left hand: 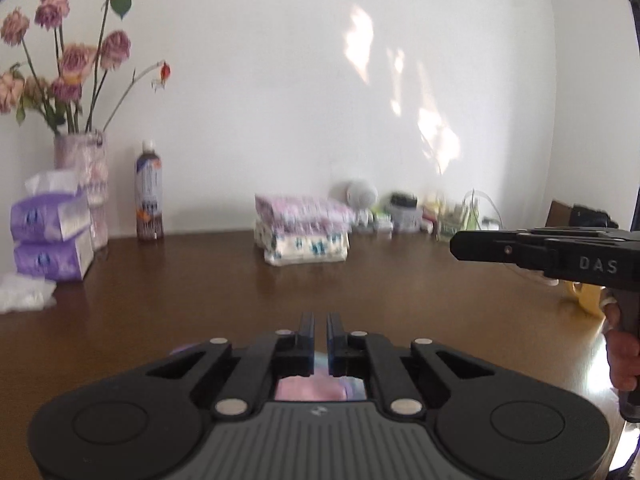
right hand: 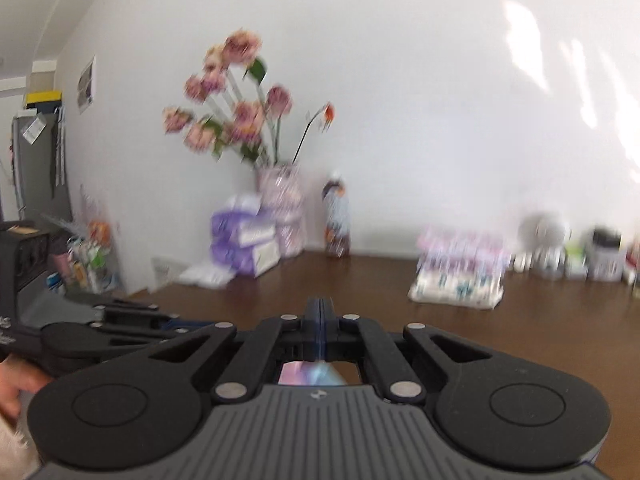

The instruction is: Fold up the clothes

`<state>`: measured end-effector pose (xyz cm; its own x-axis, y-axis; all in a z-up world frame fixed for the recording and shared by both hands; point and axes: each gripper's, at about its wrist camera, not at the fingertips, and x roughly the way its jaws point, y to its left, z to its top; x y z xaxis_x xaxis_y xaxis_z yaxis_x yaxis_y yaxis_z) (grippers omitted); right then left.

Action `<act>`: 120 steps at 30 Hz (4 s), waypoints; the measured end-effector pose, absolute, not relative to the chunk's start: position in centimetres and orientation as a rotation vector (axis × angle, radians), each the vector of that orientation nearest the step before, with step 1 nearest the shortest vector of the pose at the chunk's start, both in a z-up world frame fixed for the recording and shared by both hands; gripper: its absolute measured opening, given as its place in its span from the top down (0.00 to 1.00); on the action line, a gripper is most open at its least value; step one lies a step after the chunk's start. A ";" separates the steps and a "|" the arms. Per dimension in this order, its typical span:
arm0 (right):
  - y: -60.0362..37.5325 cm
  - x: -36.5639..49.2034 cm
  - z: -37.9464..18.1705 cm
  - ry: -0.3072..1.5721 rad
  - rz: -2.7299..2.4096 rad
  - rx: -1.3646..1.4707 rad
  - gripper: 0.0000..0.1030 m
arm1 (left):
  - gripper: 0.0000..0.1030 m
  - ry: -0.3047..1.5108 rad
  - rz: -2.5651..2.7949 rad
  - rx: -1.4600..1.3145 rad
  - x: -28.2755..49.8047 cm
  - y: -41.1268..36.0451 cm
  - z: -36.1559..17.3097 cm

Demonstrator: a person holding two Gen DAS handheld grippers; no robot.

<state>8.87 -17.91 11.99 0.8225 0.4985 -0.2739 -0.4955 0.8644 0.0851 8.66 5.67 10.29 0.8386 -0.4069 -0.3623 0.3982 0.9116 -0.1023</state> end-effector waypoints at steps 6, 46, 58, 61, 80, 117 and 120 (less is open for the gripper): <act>-18.5 15.2 11.3 0.404 0.497 0.059 1.00 | 0.96 0.433 -0.376 -0.076 13.0 6.4 10.6; -19.6 0.8 0.1 0.597 0.417 0.048 0.49 | 0.85 0.580 -0.590 -0.072 6.9 5.0 6.1; -22.0 -0.1 0.1 0.616 0.346 0.094 0.48 | 0.70 0.647 -0.765 0.190 4.2 -1.5 2.8; -21.5 0.2 0.0 0.613 0.353 0.074 0.48 | 0.99 0.625 -0.711 0.137 5.2 -0.6 2.9; -11.5 4.6 0.6 0.597 0.630 -0.096 0.53 | 0.93 0.604 -0.262 -0.209 4.7 16.0 2.8; -9.6 7.0 3.1 0.410 0.665 -0.282 0.30 | 0.99 0.288 -0.411 0.890 -1.3 3.4 6.8; -7.5 7.4 3.0 0.398 0.691 -0.406 0.68 | 0.99 0.297 -0.413 0.904 -1.8 3.3 6.6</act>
